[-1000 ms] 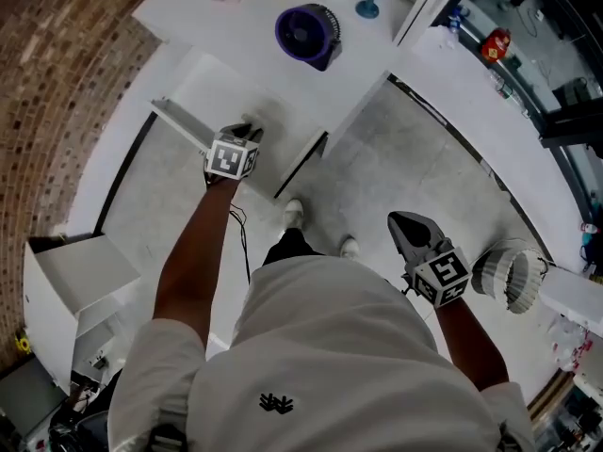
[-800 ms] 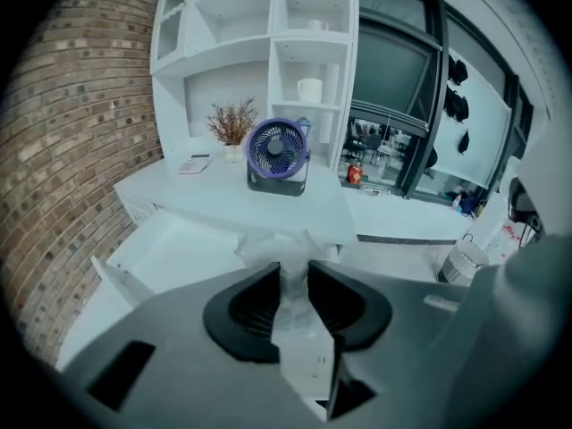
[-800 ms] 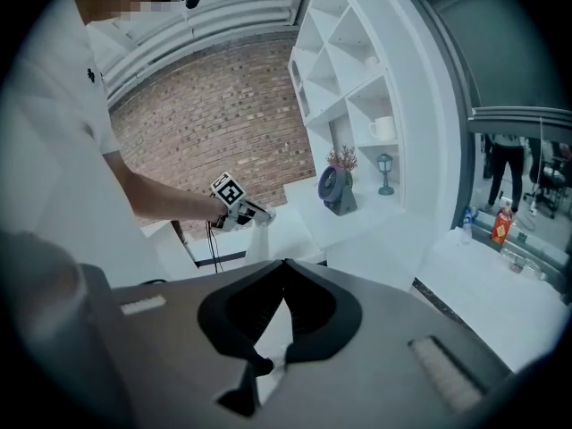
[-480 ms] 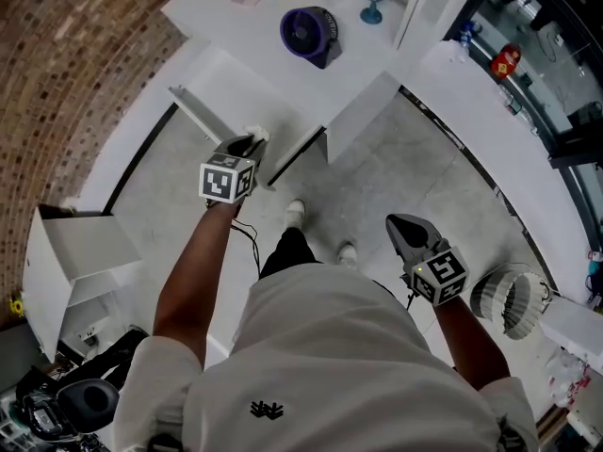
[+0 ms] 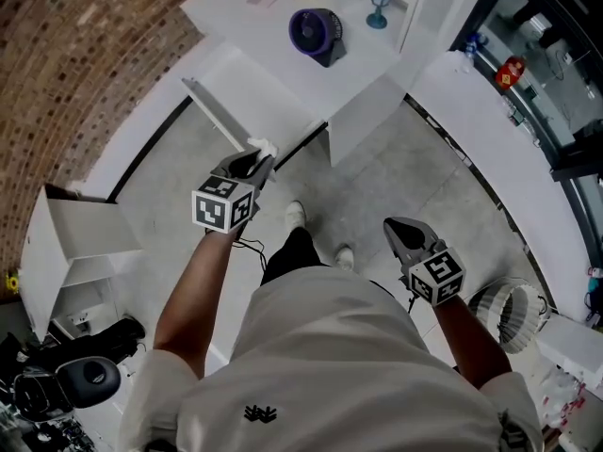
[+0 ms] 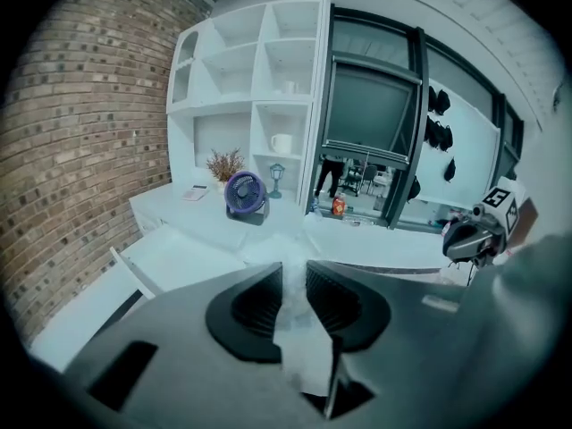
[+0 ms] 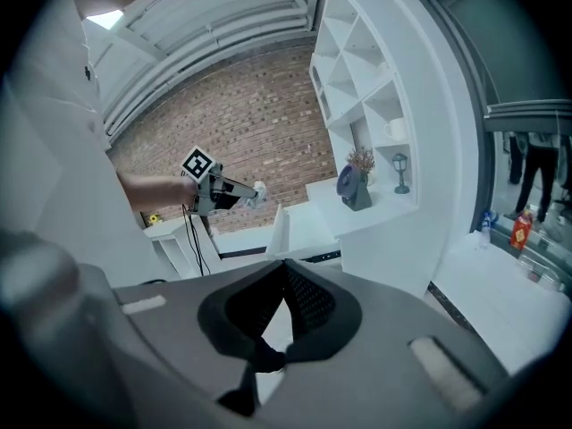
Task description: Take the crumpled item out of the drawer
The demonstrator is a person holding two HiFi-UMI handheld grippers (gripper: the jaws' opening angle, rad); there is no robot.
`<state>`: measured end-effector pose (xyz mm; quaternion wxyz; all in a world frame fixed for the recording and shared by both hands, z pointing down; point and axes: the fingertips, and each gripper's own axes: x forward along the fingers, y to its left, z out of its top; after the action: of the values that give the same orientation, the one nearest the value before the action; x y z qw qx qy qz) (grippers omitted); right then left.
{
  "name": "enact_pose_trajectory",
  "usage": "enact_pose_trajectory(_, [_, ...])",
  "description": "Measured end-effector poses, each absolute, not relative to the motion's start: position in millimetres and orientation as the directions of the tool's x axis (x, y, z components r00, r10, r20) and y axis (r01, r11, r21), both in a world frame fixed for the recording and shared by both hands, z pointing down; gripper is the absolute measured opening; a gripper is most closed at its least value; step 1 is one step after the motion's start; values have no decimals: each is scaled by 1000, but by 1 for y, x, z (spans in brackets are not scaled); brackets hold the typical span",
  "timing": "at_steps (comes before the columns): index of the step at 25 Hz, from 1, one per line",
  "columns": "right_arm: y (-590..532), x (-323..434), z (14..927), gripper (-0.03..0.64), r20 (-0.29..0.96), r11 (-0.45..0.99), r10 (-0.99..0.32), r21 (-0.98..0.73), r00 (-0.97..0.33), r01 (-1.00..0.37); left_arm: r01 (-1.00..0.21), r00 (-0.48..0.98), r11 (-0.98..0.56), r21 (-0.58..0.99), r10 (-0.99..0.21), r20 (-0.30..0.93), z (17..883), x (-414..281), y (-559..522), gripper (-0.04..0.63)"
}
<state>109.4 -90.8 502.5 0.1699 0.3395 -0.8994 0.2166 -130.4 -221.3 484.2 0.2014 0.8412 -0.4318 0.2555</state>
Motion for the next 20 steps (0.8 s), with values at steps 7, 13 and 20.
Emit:
enact_pose_trajectory(7, [-75, 106, 493, 12, 437, 706, -530, -247, -727, -663, -806, 534, -582, 112, -632, 562, 451, -111, -173, 84])
enact_pose_trajectory(13, [-59, 100, 489, 12, 438, 718, -521, -240, -733, -654, -789, 550, -607, 93, -630, 548, 438, -106, -146, 83])
enact_pose_trajectory(20, [-50, 103, 489, 12, 445, 718, -523, -231, -727, -657, -785, 555, -613, 90, -632, 541, 436, -104, -132, 81])
